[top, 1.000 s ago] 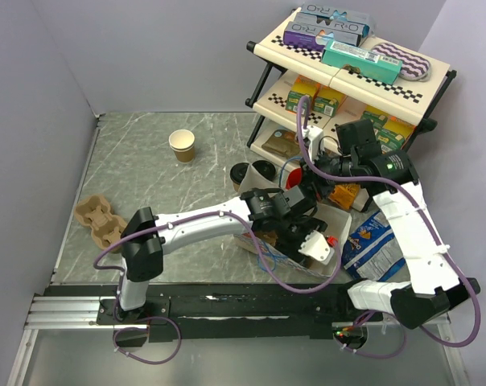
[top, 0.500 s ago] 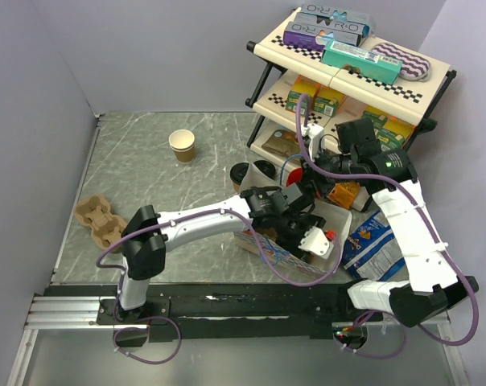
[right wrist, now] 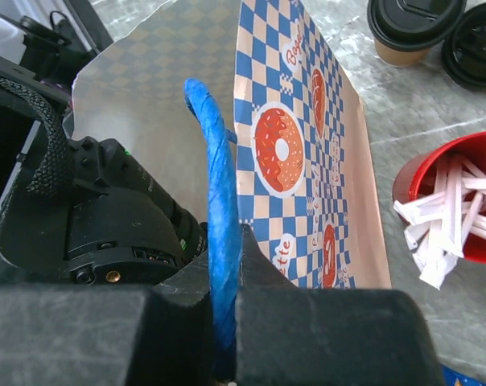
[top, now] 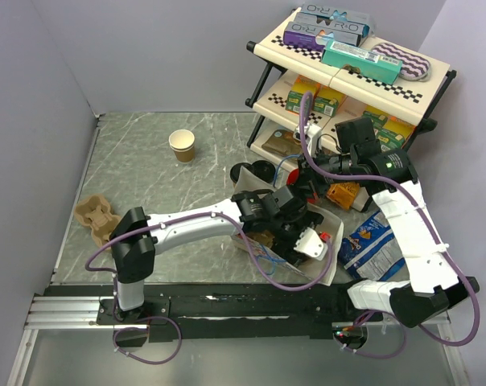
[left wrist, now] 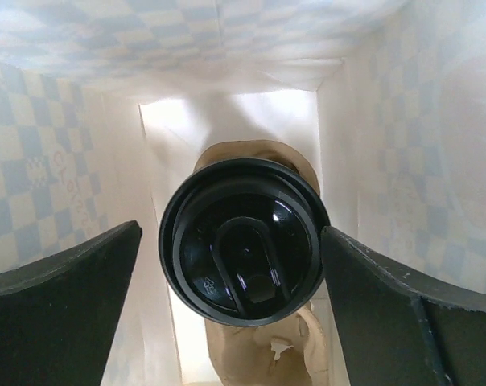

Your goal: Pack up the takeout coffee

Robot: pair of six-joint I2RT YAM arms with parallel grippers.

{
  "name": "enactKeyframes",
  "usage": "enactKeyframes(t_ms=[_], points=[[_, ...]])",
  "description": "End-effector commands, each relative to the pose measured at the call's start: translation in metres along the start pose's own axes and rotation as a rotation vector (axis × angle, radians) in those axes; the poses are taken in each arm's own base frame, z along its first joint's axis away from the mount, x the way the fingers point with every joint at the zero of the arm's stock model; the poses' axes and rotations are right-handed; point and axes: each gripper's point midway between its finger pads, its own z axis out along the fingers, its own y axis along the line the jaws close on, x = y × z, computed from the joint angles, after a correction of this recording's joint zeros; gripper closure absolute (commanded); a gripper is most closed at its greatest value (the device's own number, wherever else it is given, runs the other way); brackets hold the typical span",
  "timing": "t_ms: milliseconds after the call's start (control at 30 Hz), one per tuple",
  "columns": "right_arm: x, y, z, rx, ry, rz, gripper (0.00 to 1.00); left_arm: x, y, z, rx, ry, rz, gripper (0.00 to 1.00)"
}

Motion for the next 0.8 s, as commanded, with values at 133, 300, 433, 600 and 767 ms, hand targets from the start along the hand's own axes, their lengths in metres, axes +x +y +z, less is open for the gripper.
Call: enactKeyframes(t_ms=[133,300,433,600,767], points=[[0.001,0.038,-0.014,-0.123,-0.021,0.016,1.00,-0.017,0.008,-0.019,-0.030,-0.053,0.037,0.01],[0.006,0.032,-0.013,-0.127,-0.017,0.059,1.00,-0.018,0.004,-0.025,-0.002,-0.043,0.045,0.01],[0.008,0.024,-0.015,-0.089,-0.011,0.043,1.00,-0.018,0.005,-0.031,-0.005,-0.020,0.055,0.01],[0.010,0.017,-0.016,-0.050,-0.002,0.044,1.00,-0.014,0.006,-0.035,0.000,0.021,0.066,0.01],[0.011,0.016,-0.016,-0.054,-0.003,0.055,1.00,-0.017,0.018,-0.034,-0.051,0.024,0.065,0.01]])
